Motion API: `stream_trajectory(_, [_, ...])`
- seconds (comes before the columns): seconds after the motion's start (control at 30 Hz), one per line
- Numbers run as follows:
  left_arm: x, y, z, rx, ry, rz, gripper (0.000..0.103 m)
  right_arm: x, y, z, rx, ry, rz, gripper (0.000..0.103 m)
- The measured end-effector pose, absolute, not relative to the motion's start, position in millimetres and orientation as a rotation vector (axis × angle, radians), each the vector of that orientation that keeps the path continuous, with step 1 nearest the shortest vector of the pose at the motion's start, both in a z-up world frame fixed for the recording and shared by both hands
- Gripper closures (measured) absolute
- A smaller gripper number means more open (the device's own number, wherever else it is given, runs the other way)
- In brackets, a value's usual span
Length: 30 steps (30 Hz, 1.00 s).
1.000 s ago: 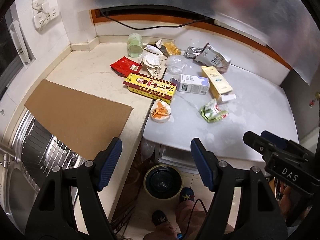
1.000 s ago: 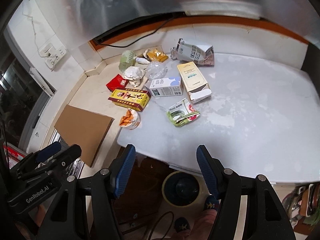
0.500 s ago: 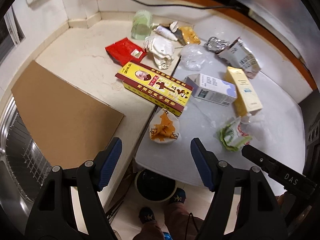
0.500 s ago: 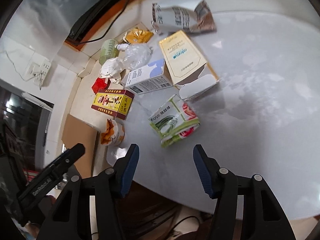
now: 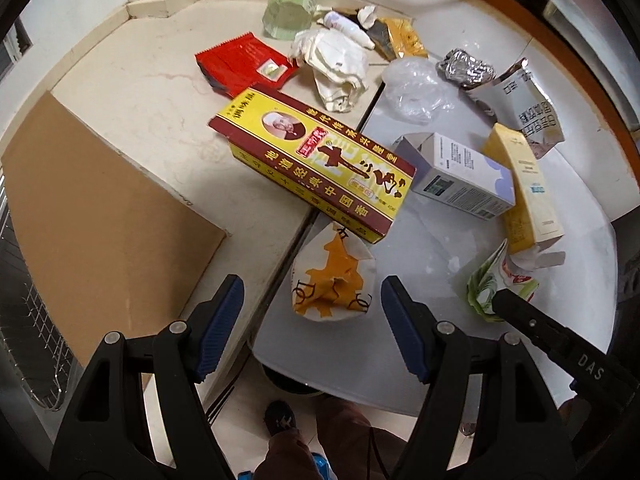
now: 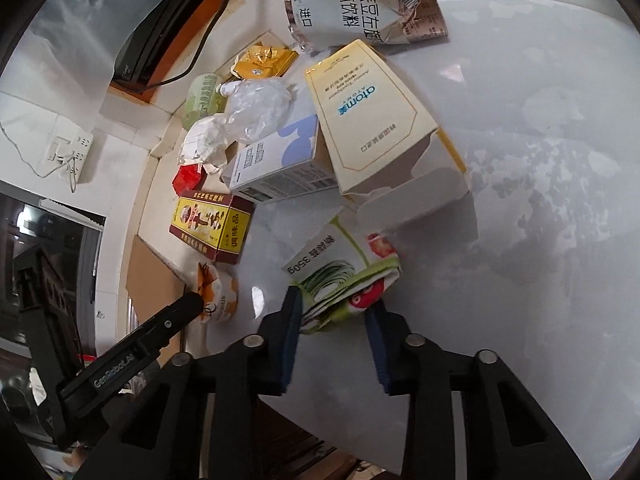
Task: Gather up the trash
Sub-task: 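Grasp the green-printed snack bag with the right gripper while the left gripper grasps the paper cup, then carry the snack bag and paper cup down over the floor trash bin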
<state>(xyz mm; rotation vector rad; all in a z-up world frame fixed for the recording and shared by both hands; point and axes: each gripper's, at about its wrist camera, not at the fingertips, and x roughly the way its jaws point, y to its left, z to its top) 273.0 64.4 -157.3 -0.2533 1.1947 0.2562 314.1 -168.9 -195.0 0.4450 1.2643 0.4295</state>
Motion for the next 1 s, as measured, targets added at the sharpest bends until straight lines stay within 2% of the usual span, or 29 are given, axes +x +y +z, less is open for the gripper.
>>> stream_trajectory(0.03, [275,63,-160,-0.249,1.199,0.254,0.034,314,-169,-195,0.441,1.260,0.433,0.075])
stream_trajectory(0.1, [279,60,-165,-0.235,1.213,0.254,0.034,312,-170,-195,0.424,1.254,0.430,0.085])
stream_trajectory(0.2, [285,56,-174,-0.222,1.233,0.261,0.034,310,-171,-196,0.386,1.248,0.437,0.092])
stream_trajectory(0.27, [287,55,-178,-0.215,1.243,0.268,0.035,307,-172,-197,0.378,1.248,0.452,0.093])
stream_trajectory(0.33, [289,55,-182,-0.206,1.252,0.273,0.050,304,-173,-195,0.371,1.240,0.463,0.094])
stream_trajectory(0.4, [290,53,-181,-0.194,1.240,0.271,0.056,301,-175,-194,0.373,1.229,0.474,0.095])
stream_trajectory(0.63, [278,49,-171,-0.194,1.200,0.255,0.056,288,-183,-183,0.383,1.193,0.495,0.096])
stream_trajectory(1.0, [209,35,-115,-0.177,1.130,0.164,0.056,242,-184,-152,0.373,1.136,0.496,0.096])
